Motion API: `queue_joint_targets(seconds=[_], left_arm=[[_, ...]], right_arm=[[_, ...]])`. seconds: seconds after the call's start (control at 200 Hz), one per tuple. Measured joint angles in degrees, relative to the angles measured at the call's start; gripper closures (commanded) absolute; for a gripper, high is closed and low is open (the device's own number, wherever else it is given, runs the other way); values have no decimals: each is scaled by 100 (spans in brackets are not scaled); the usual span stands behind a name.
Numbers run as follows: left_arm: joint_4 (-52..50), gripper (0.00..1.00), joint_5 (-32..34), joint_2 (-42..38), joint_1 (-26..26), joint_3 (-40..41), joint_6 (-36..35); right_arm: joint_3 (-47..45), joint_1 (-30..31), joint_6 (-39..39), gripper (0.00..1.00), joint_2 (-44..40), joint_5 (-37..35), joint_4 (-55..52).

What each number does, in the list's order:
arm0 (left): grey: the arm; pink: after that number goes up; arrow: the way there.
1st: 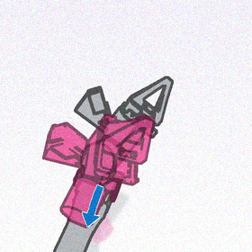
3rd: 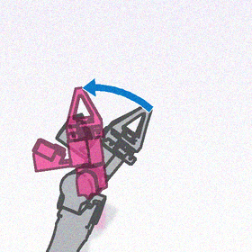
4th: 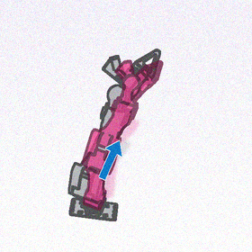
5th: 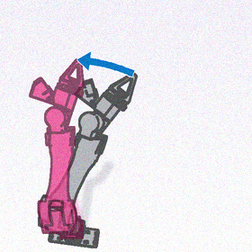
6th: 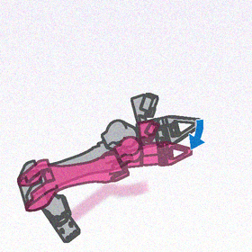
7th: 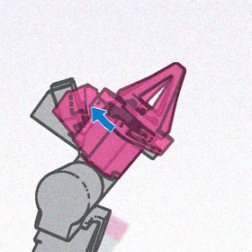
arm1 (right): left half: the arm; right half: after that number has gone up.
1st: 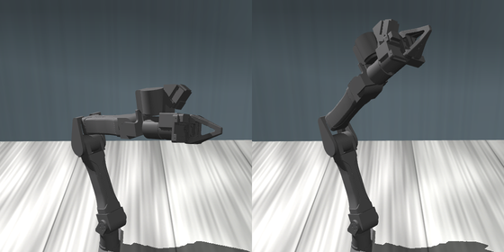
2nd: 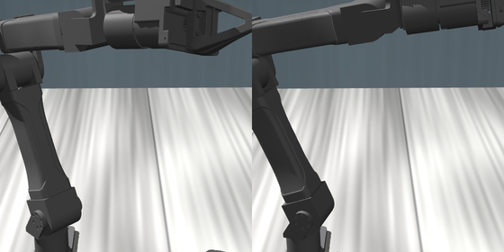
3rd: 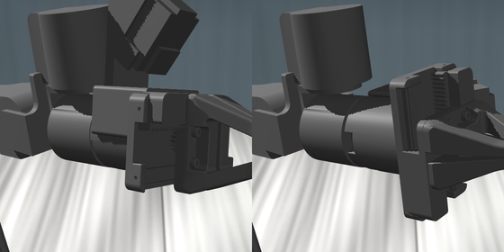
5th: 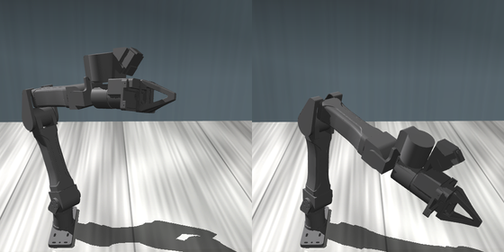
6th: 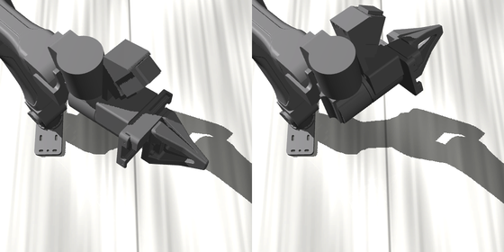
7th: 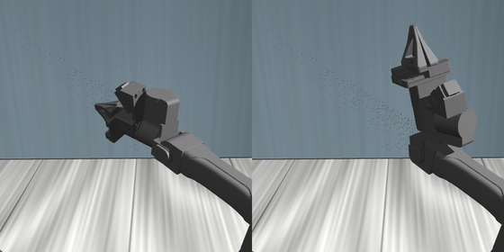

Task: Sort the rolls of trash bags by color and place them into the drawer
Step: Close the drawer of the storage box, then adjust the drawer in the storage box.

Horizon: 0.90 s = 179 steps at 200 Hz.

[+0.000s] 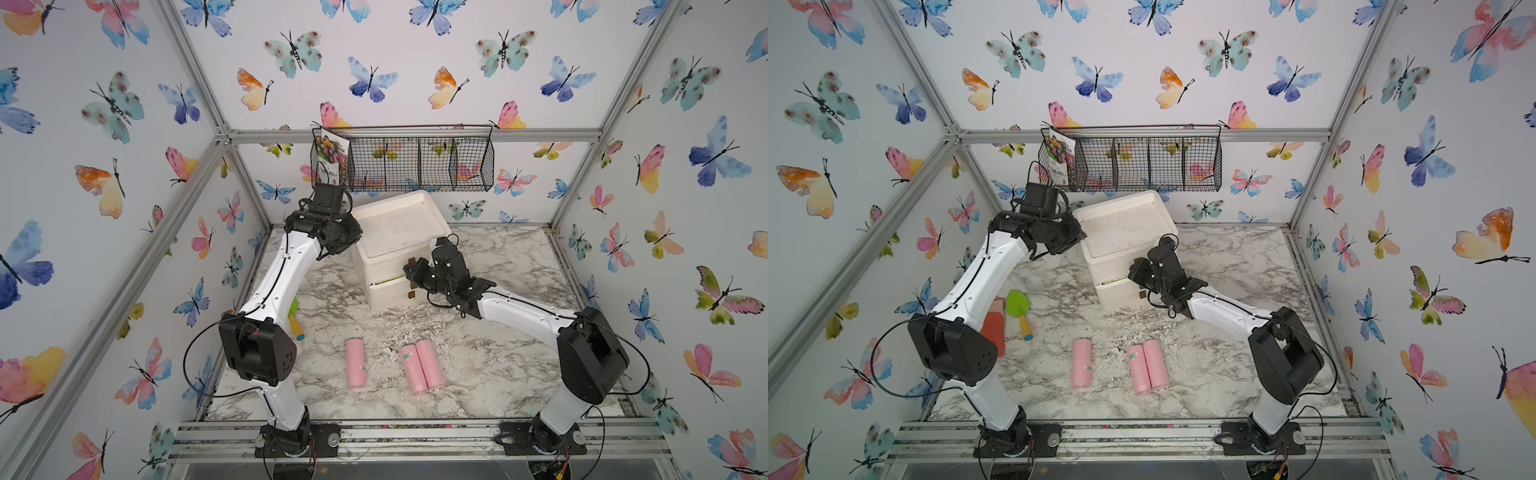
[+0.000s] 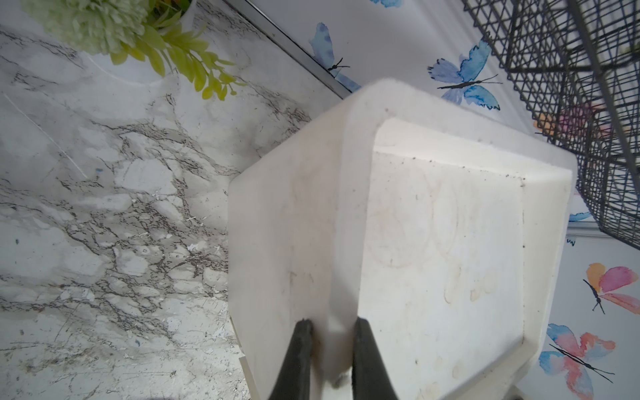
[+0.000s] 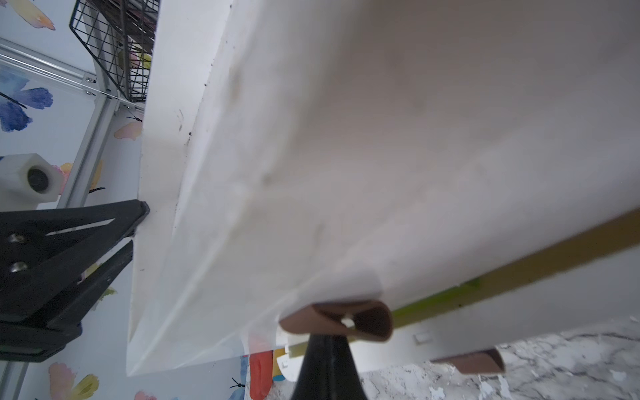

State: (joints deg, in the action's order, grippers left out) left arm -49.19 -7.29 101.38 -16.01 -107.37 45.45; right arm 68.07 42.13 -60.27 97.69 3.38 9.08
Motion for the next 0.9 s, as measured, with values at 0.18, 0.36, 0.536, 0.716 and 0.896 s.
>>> queue_joint_targets(seconds=[0.18,0.36,0.536,0.716,0.896], left_arm=[[0,100,26,0,-11,-2,0],[-2,100,42,2,-17,-9,2],[-37,100,48,22,-20,-42,2],[-37,100,50,22,-20,-42,2],[-37,100,55,22,-22,-42,2]], right_arm=[[-162,-2,28,98,-107,17,114],[-682,-2,103,98,-636,26,37],[-1064,-2,149,98,-1099,-15,39],[-1349,-2,149,98,-1012,-52,35],[-1394,-2,168,98,-726,-87,52]])
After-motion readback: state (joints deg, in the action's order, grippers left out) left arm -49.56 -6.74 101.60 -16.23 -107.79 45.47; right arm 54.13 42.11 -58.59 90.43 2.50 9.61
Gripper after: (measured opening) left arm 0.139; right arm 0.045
